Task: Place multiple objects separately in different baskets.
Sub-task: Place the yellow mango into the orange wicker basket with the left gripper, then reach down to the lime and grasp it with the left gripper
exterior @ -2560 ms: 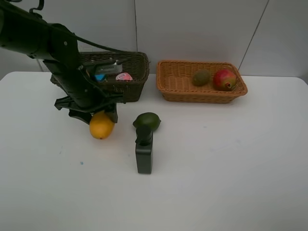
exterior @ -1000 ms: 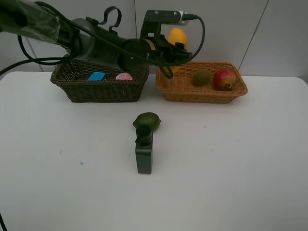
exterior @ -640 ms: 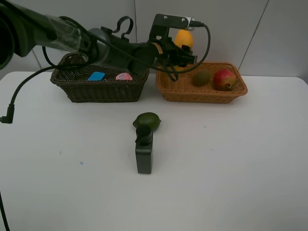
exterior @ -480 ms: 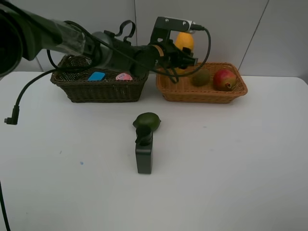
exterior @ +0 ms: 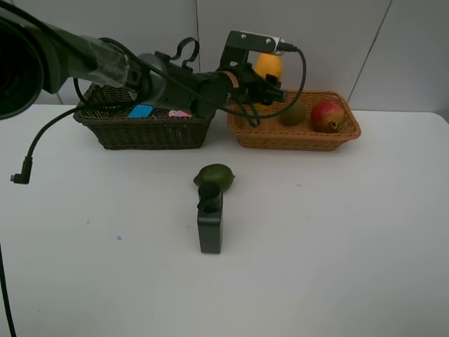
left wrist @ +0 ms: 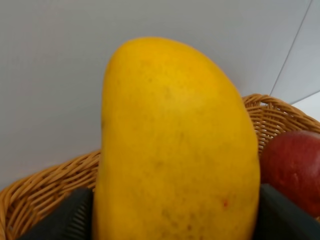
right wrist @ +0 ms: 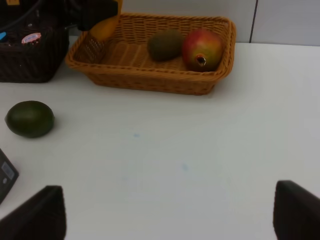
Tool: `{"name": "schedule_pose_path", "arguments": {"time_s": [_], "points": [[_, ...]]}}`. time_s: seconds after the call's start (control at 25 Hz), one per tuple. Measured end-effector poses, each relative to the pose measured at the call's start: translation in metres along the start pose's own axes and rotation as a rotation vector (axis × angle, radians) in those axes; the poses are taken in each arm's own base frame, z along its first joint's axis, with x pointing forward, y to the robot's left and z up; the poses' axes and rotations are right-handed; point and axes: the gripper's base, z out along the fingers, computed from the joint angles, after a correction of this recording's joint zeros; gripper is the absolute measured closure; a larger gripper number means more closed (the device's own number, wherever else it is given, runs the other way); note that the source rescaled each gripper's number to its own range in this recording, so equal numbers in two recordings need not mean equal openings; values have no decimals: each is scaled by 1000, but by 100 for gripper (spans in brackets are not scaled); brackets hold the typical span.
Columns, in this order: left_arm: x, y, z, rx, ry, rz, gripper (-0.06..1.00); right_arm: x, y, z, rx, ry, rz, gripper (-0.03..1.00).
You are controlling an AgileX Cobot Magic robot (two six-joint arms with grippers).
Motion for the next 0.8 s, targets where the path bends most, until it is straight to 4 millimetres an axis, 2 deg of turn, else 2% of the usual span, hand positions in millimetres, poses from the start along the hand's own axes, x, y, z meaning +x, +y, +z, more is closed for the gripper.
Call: {"name": "schedule_pose_path", "arguments": {"time_s": [0.16, 0.2, 0.32, 0.4, 0.8], "points": [[-1, 0, 0, 2, -9, 33, 33, 0, 0, 0, 5, 0, -3, -3], [-1, 0, 0, 2, -10, 53, 29, 0, 0, 0, 0, 0, 0, -3], [-2, 0, 0, 2, -18, 88, 4, 0, 0, 0, 0, 0, 0, -3], [-2, 0, 0, 2, -22, 95, -2, 0, 0, 0, 0, 0, 0, -3], [-2, 0, 0, 2, -21, 98, -5, 0, 0, 0, 0, 0, 0, -3]]}}
